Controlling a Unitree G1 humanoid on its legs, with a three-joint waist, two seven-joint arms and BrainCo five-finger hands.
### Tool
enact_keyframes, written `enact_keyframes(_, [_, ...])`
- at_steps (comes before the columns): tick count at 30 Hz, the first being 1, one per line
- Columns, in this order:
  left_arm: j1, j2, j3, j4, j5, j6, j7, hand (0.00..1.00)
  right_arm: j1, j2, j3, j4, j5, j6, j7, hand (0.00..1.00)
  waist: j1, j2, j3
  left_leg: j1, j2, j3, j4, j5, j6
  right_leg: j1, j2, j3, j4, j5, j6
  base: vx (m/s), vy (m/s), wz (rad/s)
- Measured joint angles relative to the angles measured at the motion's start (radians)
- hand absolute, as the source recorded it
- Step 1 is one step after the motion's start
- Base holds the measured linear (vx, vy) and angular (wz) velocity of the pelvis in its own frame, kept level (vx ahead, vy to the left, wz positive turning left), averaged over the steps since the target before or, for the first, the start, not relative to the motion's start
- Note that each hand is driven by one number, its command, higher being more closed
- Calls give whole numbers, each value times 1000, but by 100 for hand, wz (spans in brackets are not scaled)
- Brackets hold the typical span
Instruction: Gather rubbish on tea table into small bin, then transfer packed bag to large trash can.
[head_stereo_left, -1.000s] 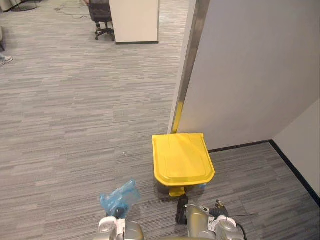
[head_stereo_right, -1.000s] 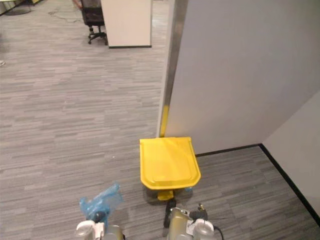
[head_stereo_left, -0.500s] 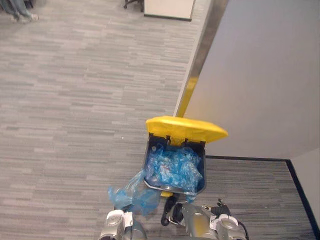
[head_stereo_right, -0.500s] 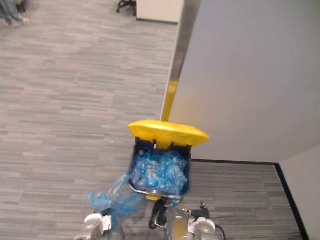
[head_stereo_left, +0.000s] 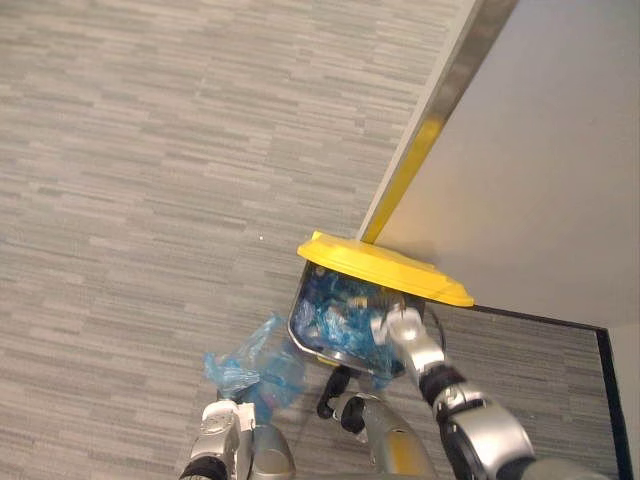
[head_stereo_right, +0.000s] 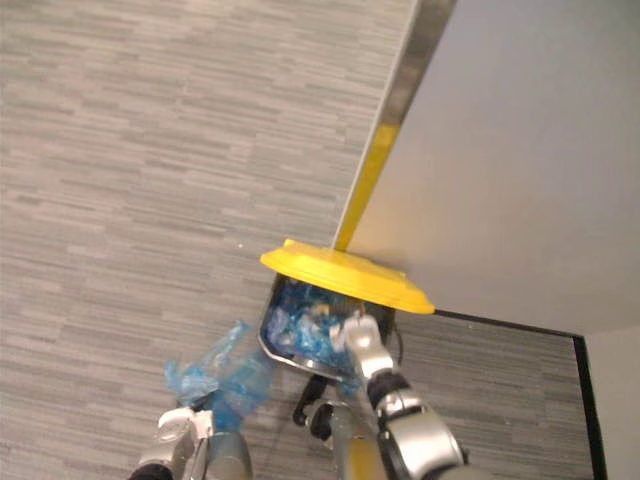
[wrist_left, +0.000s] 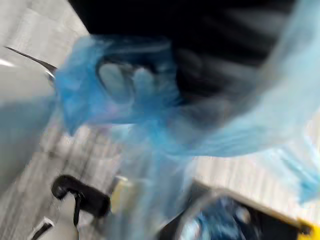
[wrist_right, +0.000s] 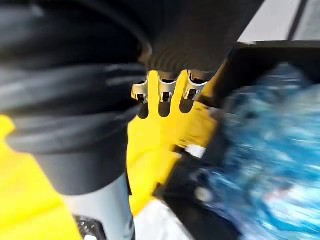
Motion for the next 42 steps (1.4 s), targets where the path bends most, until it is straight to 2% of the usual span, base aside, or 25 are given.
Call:
enact_keyframes(3, [-12, 19, -2, -6, -16, -8, 20, 100, -34, -31, 0, -19, 50, 3, -15, 0, 17, -19, 27, -13, 0, -16, -13, 6, 0, 0, 15, 7, -42, 26, 10, -122, -39, 2])
enact_keyframes(4, [-11, 29, -3, -6, -16, -8, 22, 100, -49, -43, 0, -19, 62, 5, -16, 0, 22, -18, 31, -13, 2, -19, -16, 11, -8, 0, 19, 7, -48, 35, 3, -81, -28, -4])
enact_keyframes(6, [-13, 32, -23, -8, -16, -9, 23, 100, -81, -67, 0, -24, 80, 4, -17, 0, 22, -18, 42, -11, 4, -23, -27, 20, -7, 0, 23, 6, -53, 36, 5, -22, -26, 2])
enact_keyframes(8, [-15, 44, -59, -20, -16, -10, 24, 100, -128, -96, 1, -28, 84, 4, -17, 0, 18, -19, 50, -11, 4, -37, -44, 36, -23, 0, 25, 0, -65, 36, 4, -9, -21, 5])
enact_keyframes(13, [-11, 43, -139, -62, -26, -11, 23, 100, -181, -142, 1, -27, 101, 4, -26, 0, 12, -25, 61, -9, -5, -40, -45, 43, -17, 0, 16, 1, -56, 36, 4, -3, 24, 3])
enact_keyframes(15, [-12, 53, -184, -143, -36, -13, 23, 100, -209, -162, 1, -26, 101, 4, -32, 0, -2, -31, 93, -7, -23, -42, -45, 50, -12, 0, -4, 3, -38, 37, 5, -24, 56, 13])
enact_keyframes(17, [-6, 58, -217, -223, -38, -16, 22, 100, -214, -180, 0, -26, 103, 4, -34, 0, -2, -33, 105, -7, -35, -42, -45, 52, -9, 0, -16, 5, -31, 39, 8, -28, 69, 9])
enact_keyframes(18, [0, 63, -239, -270, -50, -18, 20, 100, -214, -187, 0, -25, 119, 4, -34, 0, -5, -32, 112, -7, -41, -42, -44, 56, -18, 0, -25, 6, -21, 42, 11, -13, 67, 11])
enact_keyframes(24, [13, 83, -318, -513, -110, -30, -6, 100, -224, -195, 0, -9, 122, 4, -34, 0, -15, -31, 119, 7, -67, -42, -42, 61, -27, 0, -56, 17, 18, 48, 7, 21, 68, 4])
enact_keyframes(30, [-41, 99, -397, -770, -164, -48, -35, 100, -228, -218, 0, -2, 122, 4, -28, 0, -22, -26, 125, 12, -84, -35, -40, 57, -20, 0, -70, 34, 25, 46, 12, 3, 59, -2])
enact_keyframes(35, [-160, 99, -483, -865, -185, -70, -35, 100, -248, -219, 0, -2, 122, 4, -16, 0, -43, -8, 136, 13, -84, -35, -41, 58, -21, 0, -70, 34, 25, 46, 13, 0, 0, 0])
enact_keyframes(39, [-235, 92, -517, -888, -184, -75, -25, 100, -265, -219, 0, -1, 122, 4, -12, 0, -67, -2, 140, 13, -84, -26, -44, 58, -22, -6, -68, 40, 25, 46, 12, 0, 7, -4])
enact_keyframes(42, [-290, 88, -522, -888, -181, -74, -6, 100, -297, -219, 0, -1, 121, 5, -13, 0, -72, -1, 141, -3, -89, -8, -43, 60, -25, -34, -67, 54, 26, 52, 12, -14, 16, -16])
